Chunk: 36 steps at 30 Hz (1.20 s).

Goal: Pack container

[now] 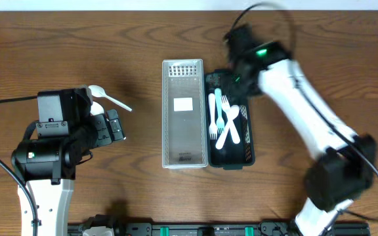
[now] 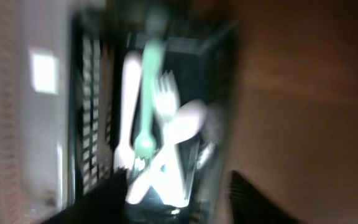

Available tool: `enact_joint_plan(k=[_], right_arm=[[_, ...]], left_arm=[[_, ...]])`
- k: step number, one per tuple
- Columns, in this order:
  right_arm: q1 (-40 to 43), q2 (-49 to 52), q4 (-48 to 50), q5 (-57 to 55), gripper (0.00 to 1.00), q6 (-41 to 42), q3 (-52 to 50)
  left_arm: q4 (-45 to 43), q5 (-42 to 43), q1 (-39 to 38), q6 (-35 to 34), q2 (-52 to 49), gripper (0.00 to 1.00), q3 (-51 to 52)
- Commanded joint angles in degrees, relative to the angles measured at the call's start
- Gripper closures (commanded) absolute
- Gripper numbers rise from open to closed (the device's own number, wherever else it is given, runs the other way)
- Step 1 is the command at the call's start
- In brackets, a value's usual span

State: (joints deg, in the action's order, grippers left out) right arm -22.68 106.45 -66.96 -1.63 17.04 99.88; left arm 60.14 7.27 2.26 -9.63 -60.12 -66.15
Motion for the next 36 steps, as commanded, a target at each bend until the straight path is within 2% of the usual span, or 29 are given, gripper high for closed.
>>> enact_joint_plan(k=[1,2,4,8,13,21,36], right_arm=[[5.22,-6.54,-1.7,-2.47,0.22,-2.97,5.46],[6.84,-7.96,-1.6,-2.4,0.16,-3.1,6.12],[9.99,-10.75,-0.9,-2.36,0.12,-5.86,6.58],[15.69,-13.73,0.13,-2.43,0.11,-6.84,6.6],[21.46,-13.38,0.04,-2.43,0.11,-6.86,6.34],[25.73,-9.44,-0.81,-2.43,0.11,-7.32,6.23],[25.73,-2.69,-2.25,-2.43,0.1,-8.55,6.23]], left_arm=[[-1.86,-0.42,-1.73,-4.37,-0.13,0.02,-2.12],[-3.39,-0.46,-2.49,-5.44,-0.26,0.02,-2.67],[-6.47,-0.48,-3.37,-8.66,-1.27,0.02,-3.91],[-13.31,-0.5,-3.23,-22.73,-6.51,0.02,-4.92],[-15.45,-6.56,-2.8,-30.36,-17.73,0.02,-4.92],[-13.99,-7.82,0.9,-27.54,-32.0,0.02,-4.92],[-15.52,-9.81,3.56,-23.3,-41.83,0.02,-4.15]])
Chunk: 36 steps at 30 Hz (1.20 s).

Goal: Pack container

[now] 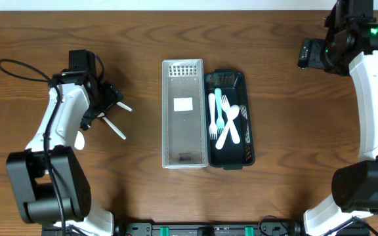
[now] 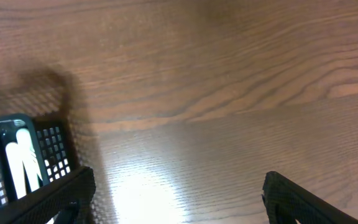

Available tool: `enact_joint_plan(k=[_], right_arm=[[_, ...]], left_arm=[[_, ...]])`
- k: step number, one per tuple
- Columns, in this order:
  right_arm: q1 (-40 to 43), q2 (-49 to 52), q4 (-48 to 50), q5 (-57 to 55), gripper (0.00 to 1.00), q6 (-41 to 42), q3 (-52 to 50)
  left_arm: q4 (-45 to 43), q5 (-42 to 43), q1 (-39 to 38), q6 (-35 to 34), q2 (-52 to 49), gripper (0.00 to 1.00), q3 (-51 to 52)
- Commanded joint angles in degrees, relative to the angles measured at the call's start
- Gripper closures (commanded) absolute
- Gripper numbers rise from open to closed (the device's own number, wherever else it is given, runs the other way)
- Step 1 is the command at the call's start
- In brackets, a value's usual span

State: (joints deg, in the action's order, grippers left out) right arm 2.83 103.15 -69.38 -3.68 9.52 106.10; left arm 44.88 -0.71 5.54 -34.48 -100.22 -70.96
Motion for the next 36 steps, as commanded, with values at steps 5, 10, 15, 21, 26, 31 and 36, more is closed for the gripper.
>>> enact_joint_plan(k=[5,10,15,21,26,31,36], right_arm=[[0.22,0.66,0.17,-0.42,0.09,-1.07,0.0],[0.22,0.66,0.2,-0.42,0.08,-1.07,0.0],[0.28,0.66,0.2,-0.42,0.08,-1.07,0.0],[0.33,0.68,0.33,-0.42,0.07,-1.07,0.0],[0.37,0.68,0.31,-0.42,0.08,-1.07,0.0],[0.42,0.68,0.24,-0.42,0.08,-1.07,0.0],[0.44,0.68,0.17,-0.42,0.08,-1.07,0.0]], left_arm=[[-1.81,-1.92,0.28,2.84,-4.83,0.02,0.87],[-2.6,-1.92,0.28,3.56,-7.13,0.02,1.33],[-3.89,-1.92,0.28,4.28,-8.2,0.02,2.34],[-5.05,-1.86,0.28,4.33,-8.76,0.02,2.45],[-5.46,-1.86,0.31,5.99,-8.87,0.02,2.49],[-5.97,-1.42,1.49,5.99,-9.22,0.02,2.51],[-6.58,-0.28,2.75,7.15,-9.29,0.02,2.51]])
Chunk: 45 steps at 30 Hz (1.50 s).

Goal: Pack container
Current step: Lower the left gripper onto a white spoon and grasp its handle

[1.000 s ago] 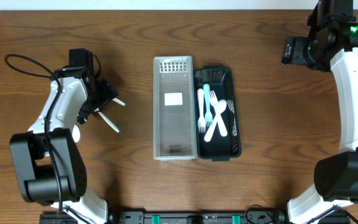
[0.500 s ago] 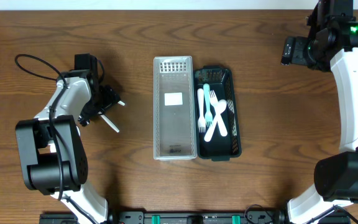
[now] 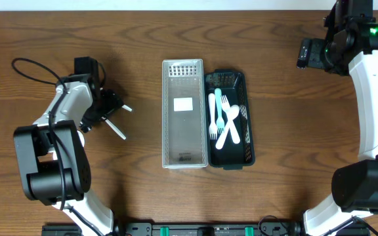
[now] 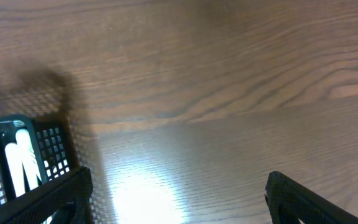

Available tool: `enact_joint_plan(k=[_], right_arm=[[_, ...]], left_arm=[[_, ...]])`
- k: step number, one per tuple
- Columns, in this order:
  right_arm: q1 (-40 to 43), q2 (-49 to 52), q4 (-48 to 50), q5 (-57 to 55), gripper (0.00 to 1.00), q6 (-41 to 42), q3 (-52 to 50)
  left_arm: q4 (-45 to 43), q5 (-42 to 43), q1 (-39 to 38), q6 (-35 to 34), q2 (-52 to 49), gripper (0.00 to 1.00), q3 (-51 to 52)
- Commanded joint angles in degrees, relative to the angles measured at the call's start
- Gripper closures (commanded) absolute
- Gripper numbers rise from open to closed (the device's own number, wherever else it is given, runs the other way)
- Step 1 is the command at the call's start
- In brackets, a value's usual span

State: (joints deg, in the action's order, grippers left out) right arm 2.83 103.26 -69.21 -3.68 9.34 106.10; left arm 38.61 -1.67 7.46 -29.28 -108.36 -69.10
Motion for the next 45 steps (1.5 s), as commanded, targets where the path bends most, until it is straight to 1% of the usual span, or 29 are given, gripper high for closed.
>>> enact_joint_plan(k=[1,17,18,19,20,22,23,26,27,29,31,37,39,44,45], right_arm=[[0.44,0.57,0.0,-0.42,0.08,-0.9,0.0],[0.46,0.57,0.0,-0.42,0.08,-0.9,0.0],[0.52,0.57,0.0,-0.42,0.08,-0.9,0.0],[0.55,0.57,0.0,-0.42,0.08,-0.9,0.0],[0.55,0.57,0.02,-0.44,0.08,-0.9,0.0],[0.55,0.57,0.0,-0.42,0.08,-0.9,0.0],[0.55,0.57,0.0,-0.42,0.08,-0.92,0.0],[0.55,0.57,0.0,-0.42,0.08,-0.9,0.0],[0.55,0.57,0.0,-0.42,0.08,-0.9,0.0],[0.59,0.57,0.0,-0.42,0.08,-0.9,0.0],[0.59,0.57,0.0,-0.42,0.08,-0.9,0.0],[0.57,0.57,-0.02,-0.42,0.08,-0.87,0.0],[0.59,0.57,-0.02,-0.42,0.08,-0.87,0.0],[0.59,0.57,-0.04,-0.39,0.09,-0.87,0.0],[0.59,0.57,-0.04,-0.42,0.09,-0.87,0.0]], left_arm=[[-0.7,1.57,0.98,2.75,-1.25,0.02,0.66],[-1.25,2.75,0.98,3.17,-4.94,0.02,0.66],[-1.22,2.75,0.98,3.13,-4.94,0.0,0.66],[-1.22,2.75,0.98,3.13,-4.94,0.04,0.66],[-1.25,2.75,0.98,3.13,-4.94,0.09,0.66],[-1.25,2.75,0.98,3.13,-4.94,0.36,0.66],[-1.25,2.75,0.98,3.13,-4.94,0.41,0.66],[-1.25,2.75,0.98,3.1,-4.94,0.43,0.66],[-1.25,2.75,0.98,3.1,-4.94,0.47,0.66],[-1.25,2.75,0.98,3.13,-4.94,0.51,0.66],[-1.25,2.75,0.98,3.13,-4.94,0.58,0.66],[-1.25,2.75,0.98,3.13,-4.94,0.71,0.66],[-1.25,2.75,0.98,3.1,-4.94,0.79,0.66],[-1.16,2.75,0.98,3.13,-4.94,0.94,0.63],[-1.14,2.73,0.98,3.13,-4.92,0.94,0.63]])
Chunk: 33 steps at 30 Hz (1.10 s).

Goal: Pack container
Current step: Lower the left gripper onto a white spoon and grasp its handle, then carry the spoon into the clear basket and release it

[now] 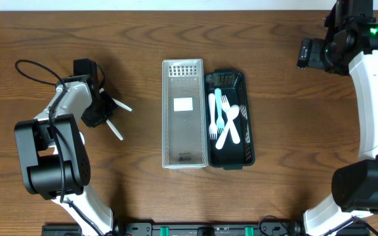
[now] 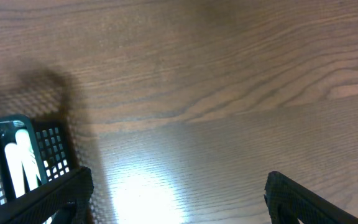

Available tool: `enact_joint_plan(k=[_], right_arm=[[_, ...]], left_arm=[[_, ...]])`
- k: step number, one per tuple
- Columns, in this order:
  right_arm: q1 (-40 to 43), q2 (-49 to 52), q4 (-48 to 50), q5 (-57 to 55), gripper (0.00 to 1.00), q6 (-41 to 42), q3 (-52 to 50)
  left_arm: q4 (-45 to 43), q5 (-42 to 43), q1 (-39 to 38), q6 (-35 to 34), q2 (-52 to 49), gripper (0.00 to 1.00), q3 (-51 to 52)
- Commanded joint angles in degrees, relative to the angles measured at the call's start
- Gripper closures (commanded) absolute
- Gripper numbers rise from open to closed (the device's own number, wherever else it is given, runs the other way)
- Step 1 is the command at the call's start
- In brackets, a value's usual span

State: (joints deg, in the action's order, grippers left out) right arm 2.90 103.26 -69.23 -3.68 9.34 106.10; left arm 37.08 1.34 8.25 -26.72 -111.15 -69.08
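A clear container (image 1: 182,113) with a white label stands at the table's middle. Against its right side stands a black basket (image 1: 246,131) holding a teal spoon (image 1: 217,108) and white forks (image 1: 230,126). Two white utensil handles (image 1: 123,105) lie on the wood at the left, their inner ends hidden under my left gripper (image 1: 100,108), whose jaws do not show. My right gripper (image 2: 179,205) hangs raised at the far right corner, open and empty, and its wrist view catches a corner of the black basket (image 2: 48,146).
The second white handle (image 1: 115,129) points toward the near side. A black cable (image 1: 28,69) loops beside the left arm. Bare wooden tabletop (image 1: 307,144) lies right of the basket and below the right gripper.
My left gripper has shifted slightly over the white utensils, and the white bowl that showed beside its wrist is now hidden. The right arm and both containers are unchanged.
First my right gripper was over the far end of the black basket and my left gripper sat near a white spoon. Then the right gripper was open at the far right corner, where it stays. The left gripper had moved onto the utensils and remains there.
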Motion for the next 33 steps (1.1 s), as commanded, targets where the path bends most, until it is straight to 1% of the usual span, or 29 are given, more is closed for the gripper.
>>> enact_joint_plan(k=[1,4,7,11,13,17,20,24,26,33], right_arm=[[0.52,0.57,0.0,-0.42,0.1,-0.87,0.0],[0.52,0.57,0.0,-0.42,0.09,-0.87,0.0],[0.52,0.57,0.0,-0.42,0.09,-0.87,0.0],[0.5,0.57,0.24,-0.39,0.09,-0.87,0.0],[0.5,0.57,0.46,-0.39,0.09,-0.87,0.0],[0.5,0.57,0.72,-0.39,0.09,-0.87,0.0],[0.52,0.57,0.7,-0.39,0.08,-0.87,0.0],[0.52,0.57,0.72,-0.39,0.08,-0.87,0.0],[0.5,0.57,0.72,-0.37,0.08,-0.87,0.0],[0.5,0.57,0.63,-0.35,0.08,-0.85,0.0]], left_arm=[[0.39,-0.28,0.2,0.59,-2.08,0.94,0.61],[0.76,-0.31,0.17,0.61,-1.07,0.94,0.5],[3.65,-0.42,-0.28,1.49,1.7,0.94,-1.2],[8.52,-0.55,-3.52,3.19,9.25,0.94,-4.7],[10.36,-0.57,-6.75,4.02,13.97,0.94,-6.47],[11.96,-0.59,-15.85,4.02,22.45,0.94,-9.09],[11.72,-0.57,-22.62,3.89,25.33,0.94,-9.7],[11.69,-0.55,-29.73,1.33,24.46,0.94,-9.64],[11.45,-0.55,-31.89,1.33,22.84,0.94,-9.57],[9.35,0.39,-36.28,0.74,12.22,0.94,-9.53]])
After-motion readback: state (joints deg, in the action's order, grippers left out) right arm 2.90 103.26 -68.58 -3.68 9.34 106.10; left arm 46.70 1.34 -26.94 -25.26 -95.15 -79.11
